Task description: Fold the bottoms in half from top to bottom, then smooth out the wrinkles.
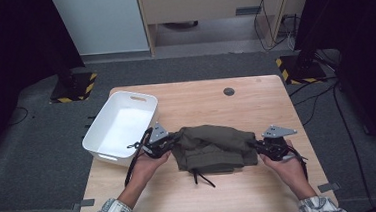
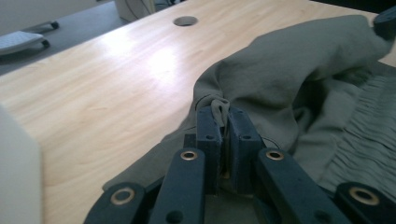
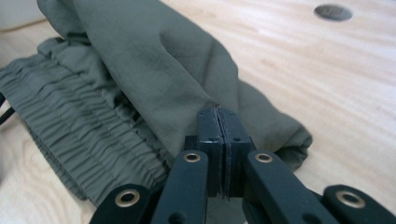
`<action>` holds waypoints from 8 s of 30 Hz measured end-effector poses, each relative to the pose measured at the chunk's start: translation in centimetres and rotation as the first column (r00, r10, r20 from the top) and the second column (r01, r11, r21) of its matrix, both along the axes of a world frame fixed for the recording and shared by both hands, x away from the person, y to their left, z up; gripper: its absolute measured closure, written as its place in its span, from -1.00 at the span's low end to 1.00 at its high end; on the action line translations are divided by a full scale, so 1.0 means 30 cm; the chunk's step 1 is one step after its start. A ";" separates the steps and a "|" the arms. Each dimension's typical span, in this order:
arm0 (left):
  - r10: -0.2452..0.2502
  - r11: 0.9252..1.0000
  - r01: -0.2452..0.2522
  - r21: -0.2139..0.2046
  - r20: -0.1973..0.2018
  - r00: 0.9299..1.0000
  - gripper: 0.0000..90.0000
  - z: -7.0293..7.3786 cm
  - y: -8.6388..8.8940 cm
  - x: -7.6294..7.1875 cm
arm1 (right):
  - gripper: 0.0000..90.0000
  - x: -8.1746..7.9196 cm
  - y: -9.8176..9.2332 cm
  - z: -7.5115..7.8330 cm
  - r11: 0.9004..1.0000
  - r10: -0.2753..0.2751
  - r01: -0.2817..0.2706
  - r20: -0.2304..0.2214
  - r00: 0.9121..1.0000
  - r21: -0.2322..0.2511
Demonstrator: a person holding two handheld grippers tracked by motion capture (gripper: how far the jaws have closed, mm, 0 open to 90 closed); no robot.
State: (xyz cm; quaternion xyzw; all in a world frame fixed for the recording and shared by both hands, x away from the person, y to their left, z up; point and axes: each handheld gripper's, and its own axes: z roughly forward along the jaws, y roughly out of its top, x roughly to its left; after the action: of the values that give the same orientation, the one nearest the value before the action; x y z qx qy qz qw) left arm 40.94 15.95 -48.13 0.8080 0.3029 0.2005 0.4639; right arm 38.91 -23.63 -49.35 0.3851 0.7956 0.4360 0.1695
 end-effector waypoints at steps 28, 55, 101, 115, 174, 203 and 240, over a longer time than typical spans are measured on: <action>0.090 0.996 -0.089 0.020 -0.040 0.995 0.85 -0.090 -0.123 0.154 | 0.98 0.132 -0.043 -0.102 0.989 -0.143 0.141 -0.070 0.987 -0.035; 0.057 0.998 -0.056 0.036 -0.015 0.998 -0.37 -0.101 -0.192 0.136 | 0.98 0.136 -0.053 -0.126 0.992 -0.127 0.125 -0.107 0.986 -0.027; -0.088 0.977 0.060 0.205 0.132 0.987 0.63 -0.121 -0.142 -0.050 | 0.98 -0.002 -0.036 -0.109 0.994 -0.055 0.043 -0.121 0.991 -0.103; -0.026 0.992 0.016 0.125 0.074 0.997 0.22 -0.119 -0.069 -0.092 | 0.98 0.000 -0.049 -0.108 0.987 -0.087 0.074 -0.088 0.992 -0.141; -0.093 0.986 0.106 0.132 -0.104 0.990 0.92 -0.162 -0.188 -0.130 | 0.98 -0.009 -0.115 -0.093 0.973 -0.107 0.090 -0.069 0.992 -0.212; -0.069 0.997 0.068 -0.028 -0.033 0.997 0.18 -0.027 -0.128 -0.152 | -0.09 -0.052 -0.195 0.000 0.973 -0.223 0.225 0.025 0.974 -0.054; -0.071 0.990 0.083 0.114 -0.108 0.992 0.09 -0.159 -0.284 -0.036 | 0.13 0.020 -0.201 -0.101 0.941 -0.311 0.294 -0.089 0.946 -0.168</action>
State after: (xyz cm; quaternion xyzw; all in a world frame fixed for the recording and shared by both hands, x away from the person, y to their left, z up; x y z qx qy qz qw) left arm 39.86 7.43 -52.89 0.8545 0.2828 0.1579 0.4061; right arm 39.50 -29.67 -52.38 0.5130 0.7662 0.3199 0.2178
